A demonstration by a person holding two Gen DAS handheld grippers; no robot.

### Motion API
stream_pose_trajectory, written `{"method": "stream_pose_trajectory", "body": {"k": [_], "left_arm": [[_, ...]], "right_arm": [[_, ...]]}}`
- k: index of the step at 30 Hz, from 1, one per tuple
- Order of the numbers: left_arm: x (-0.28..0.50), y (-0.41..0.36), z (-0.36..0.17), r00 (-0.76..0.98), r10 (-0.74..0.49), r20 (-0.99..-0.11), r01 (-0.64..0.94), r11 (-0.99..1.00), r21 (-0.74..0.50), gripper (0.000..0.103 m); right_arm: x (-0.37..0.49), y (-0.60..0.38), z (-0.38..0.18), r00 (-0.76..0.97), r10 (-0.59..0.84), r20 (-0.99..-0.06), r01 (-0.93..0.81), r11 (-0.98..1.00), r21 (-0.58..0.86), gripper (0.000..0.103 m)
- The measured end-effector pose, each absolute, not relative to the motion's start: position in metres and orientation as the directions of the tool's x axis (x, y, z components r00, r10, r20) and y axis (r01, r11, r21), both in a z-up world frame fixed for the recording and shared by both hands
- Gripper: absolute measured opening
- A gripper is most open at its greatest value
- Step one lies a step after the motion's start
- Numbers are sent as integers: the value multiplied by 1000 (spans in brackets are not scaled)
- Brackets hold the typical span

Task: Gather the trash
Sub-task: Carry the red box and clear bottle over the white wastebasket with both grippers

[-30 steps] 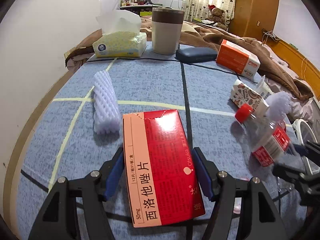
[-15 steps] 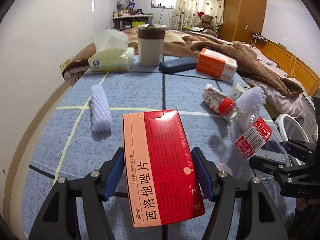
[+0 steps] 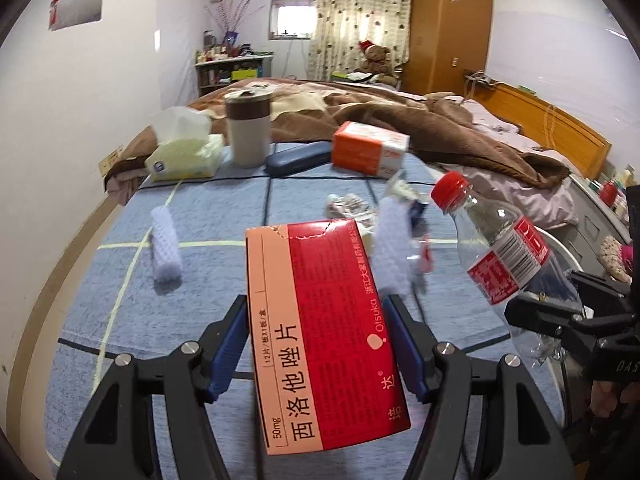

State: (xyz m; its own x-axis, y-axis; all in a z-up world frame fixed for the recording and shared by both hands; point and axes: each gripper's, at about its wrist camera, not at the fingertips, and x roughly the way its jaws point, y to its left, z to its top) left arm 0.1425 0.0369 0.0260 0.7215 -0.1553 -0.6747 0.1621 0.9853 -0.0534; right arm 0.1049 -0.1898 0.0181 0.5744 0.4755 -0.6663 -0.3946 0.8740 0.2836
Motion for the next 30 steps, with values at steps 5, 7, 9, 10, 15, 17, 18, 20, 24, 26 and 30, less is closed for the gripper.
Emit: {"method": "stream_pose_trajectory", "body": {"k": [5,7,9,10,15,17,18,20,24,26,30], "left_arm": [[138,9,32,722,-205,-661,219,974,-62,69],[137,-5,35,724,-212,-656,242,969,-45,69],[135,-16,37,724,-226,-651,265,963,-40,69],[135,-22,38,722,-238,-649,279,959,-42,69],[132,-58,43,715,-292,-636,345,938,-43,69],[132,-73,44,706,-314,-634,374,927,-43,69],[133,-81,45,701,-325,-634,387,921,-44,69],[135,-97,45,686,-354,-635,420,906,-51,69],[140,-129,41,651,-403,-643,474,878,-71,69],[145,-146,37,633,-420,-650,499,863,-72,69],[152,-176,28,582,-457,-673,544,834,-96,69]], "right_arm": [[97,-217,25,624,420,-659,-323,906,272,64],[94,-228,27,640,406,-652,-301,914,273,64],[89,-243,28,662,376,-648,-260,927,272,64],[86,-249,29,671,359,-649,-244,933,264,64],[80,-280,30,713,261,-651,-144,963,229,64],[80,-291,30,721,231,-653,-110,969,221,64],[80,-298,29,726,210,-655,-85,972,217,64],[78,-309,27,728,179,-661,-51,977,207,64],[75,-330,23,734,107,-670,23,983,182,64],[77,-340,18,728,65,-683,63,985,161,64],[85,-356,6,701,22,-713,125,980,154,64]]}}
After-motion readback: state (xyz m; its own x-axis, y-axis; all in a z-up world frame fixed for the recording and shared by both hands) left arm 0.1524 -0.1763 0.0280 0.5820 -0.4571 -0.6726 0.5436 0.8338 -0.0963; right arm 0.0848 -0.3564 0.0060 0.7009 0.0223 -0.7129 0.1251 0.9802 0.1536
